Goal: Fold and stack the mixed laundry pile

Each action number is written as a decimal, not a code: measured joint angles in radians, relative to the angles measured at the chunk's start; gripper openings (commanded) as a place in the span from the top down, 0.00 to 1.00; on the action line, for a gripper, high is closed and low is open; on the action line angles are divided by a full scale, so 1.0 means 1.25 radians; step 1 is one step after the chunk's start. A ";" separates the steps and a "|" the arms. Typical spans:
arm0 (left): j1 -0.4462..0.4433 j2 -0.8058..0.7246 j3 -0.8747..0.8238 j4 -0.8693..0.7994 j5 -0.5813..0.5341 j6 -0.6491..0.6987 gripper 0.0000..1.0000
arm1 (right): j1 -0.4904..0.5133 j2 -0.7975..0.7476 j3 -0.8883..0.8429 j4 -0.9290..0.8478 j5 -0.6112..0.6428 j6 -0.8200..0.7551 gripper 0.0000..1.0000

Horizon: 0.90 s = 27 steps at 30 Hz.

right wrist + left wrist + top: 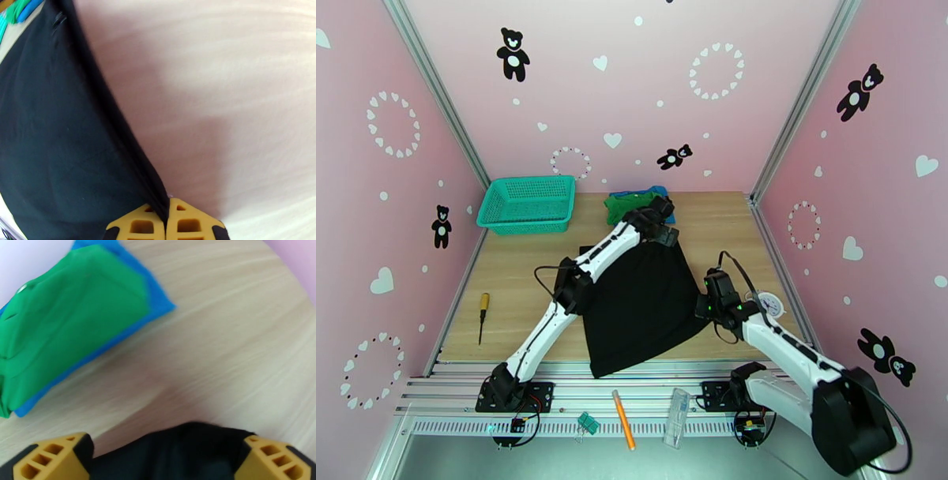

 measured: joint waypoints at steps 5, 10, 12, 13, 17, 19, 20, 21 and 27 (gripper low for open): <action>0.004 -0.204 -0.259 0.000 -0.049 -0.002 0.02 | -0.022 0.013 0.029 -0.014 0.025 -0.020 0.59; 0.005 -0.441 -0.614 0.096 -0.102 -0.020 0.01 | -0.025 -0.009 0.030 -0.056 0.049 -0.032 0.52; 0.007 -0.501 -0.710 0.137 -0.107 -0.025 0.02 | -0.026 -0.013 0.030 -0.067 0.053 -0.033 0.52; 0.008 -0.521 -0.737 0.150 -0.107 -0.027 0.02 | -0.026 -0.013 0.030 -0.072 0.053 -0.033 0.52; 0.009 -0.555 -0.740 0.192 -0.085 -0.027 0.02 | -0.027 -0.014 0.030 -0.077 0.056 -0.032 0.53; 0.009 -0.561 -0.719 0.215 -0.058 -0.024 0.02 | -0.027 -0.014 0.030 -0.076 0.056 -0.032 0.53; 0.009 -0.562 -0.710 0.229 -0.043 -0.024 0.02 | -0.027 -0.014 0.029 -0.076 0.056 -0.032 0.53; 0.009 -0.562 -0.698 0.247 -0.020 -0.023 0.02 | -0.027 -0.014 0.029 -0.076 0.055 -0.031 0.53; -0.007 -0.562 -0.656 0.333 0.072 -0.051 0.24 | -0.027 -0.039 0.029 -0.089 0.051 -0.035 0.51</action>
